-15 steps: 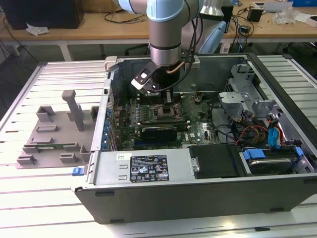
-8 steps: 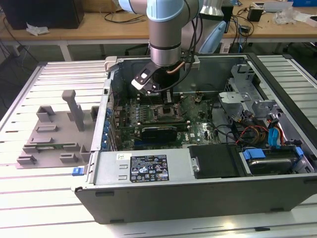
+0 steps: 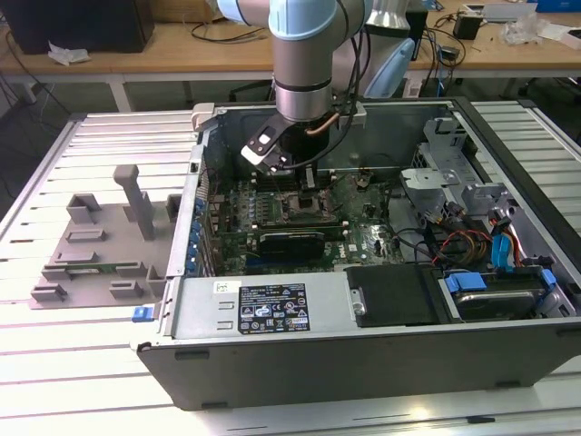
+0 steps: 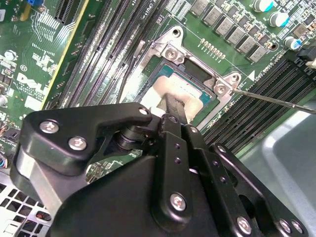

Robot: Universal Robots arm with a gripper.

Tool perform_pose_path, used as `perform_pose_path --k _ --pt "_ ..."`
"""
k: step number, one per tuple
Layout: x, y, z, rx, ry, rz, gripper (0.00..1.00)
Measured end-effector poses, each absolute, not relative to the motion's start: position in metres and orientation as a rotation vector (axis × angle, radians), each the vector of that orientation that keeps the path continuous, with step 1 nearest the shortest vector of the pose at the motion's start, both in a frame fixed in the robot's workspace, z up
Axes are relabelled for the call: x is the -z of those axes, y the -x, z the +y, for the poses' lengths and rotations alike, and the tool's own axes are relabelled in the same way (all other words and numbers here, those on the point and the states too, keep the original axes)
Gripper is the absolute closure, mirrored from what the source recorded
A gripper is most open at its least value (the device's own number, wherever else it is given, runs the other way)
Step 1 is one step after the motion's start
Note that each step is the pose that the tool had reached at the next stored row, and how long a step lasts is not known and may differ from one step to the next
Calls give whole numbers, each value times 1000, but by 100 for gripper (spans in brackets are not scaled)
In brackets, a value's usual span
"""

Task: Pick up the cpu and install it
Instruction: 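Place the cpu into insertion slot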

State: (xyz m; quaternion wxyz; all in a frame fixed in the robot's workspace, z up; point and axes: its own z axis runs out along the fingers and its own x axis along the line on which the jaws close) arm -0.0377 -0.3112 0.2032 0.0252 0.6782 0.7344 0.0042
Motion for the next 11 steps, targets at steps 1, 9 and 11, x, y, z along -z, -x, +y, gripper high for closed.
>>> perform_pose_path --k 1,9,11 --pt "-203 38 -311 -13 -2097 2271 89" --pt "-232 38 -311 -13 -2097 2271 89" --pt "-249 38 -311 -13 -2097 2271 89"
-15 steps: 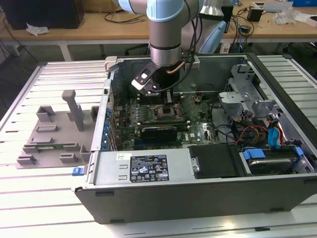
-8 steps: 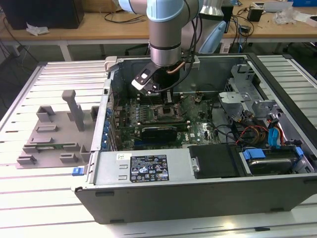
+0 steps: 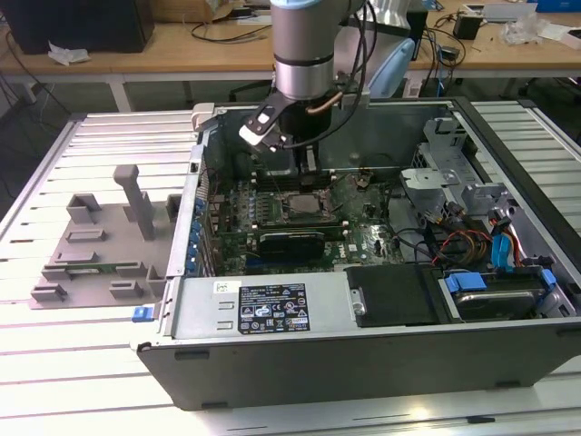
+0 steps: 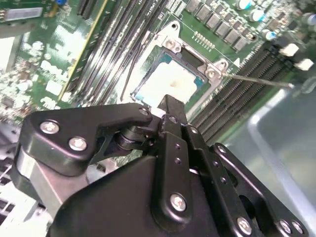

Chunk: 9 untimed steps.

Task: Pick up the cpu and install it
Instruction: 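Place the cpu into insertion slot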

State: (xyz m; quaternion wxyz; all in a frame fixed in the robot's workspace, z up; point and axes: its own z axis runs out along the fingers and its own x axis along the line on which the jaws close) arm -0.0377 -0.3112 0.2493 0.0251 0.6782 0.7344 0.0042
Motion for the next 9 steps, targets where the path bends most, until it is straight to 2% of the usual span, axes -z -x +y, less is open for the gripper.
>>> perform_pose_path --k 2,9 --pt "-261 38 -311 -13 -2097 2271 89" --pt "-261 38 -311 -13 -2097 2271 89"
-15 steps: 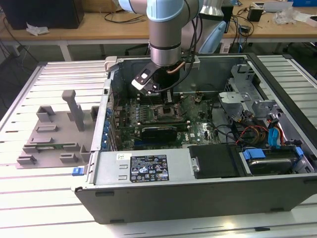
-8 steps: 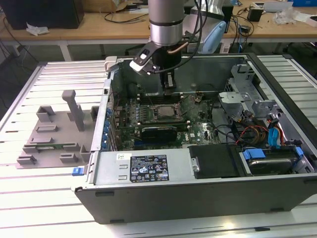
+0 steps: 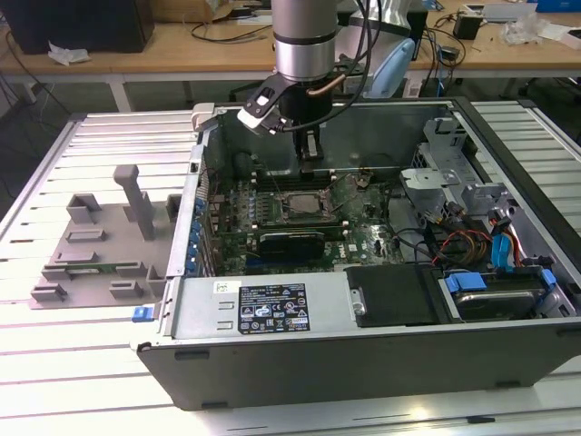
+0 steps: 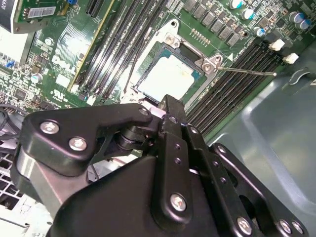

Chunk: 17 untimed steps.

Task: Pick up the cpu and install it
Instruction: 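Place the cpu into insertion slot, then close the cpu cover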

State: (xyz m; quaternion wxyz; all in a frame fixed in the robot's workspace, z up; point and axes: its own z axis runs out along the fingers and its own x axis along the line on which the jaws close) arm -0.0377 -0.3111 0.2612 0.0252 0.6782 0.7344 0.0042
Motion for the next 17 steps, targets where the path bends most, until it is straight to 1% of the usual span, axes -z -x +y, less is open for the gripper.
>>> perform_pose_path --k 17 --pt "-261 35 -311 -13 -2097 2271 89"
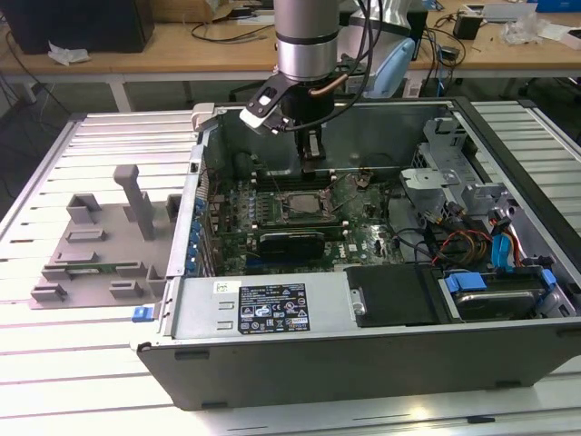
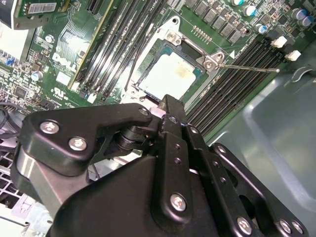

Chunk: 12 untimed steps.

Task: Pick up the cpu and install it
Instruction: 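Close the cpu cover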

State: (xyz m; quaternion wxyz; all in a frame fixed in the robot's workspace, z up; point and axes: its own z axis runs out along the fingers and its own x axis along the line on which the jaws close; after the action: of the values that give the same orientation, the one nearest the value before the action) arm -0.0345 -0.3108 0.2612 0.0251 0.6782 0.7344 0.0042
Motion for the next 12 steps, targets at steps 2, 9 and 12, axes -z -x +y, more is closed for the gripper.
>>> perform_pose_path --k 2,9,12 --pt "-261 32 -311 -13 -2097 2271 89" --pt "-261 26 -311 -13 -2097 2271 89" --pt "-261 22 -311 -12 -2098 2271 89"
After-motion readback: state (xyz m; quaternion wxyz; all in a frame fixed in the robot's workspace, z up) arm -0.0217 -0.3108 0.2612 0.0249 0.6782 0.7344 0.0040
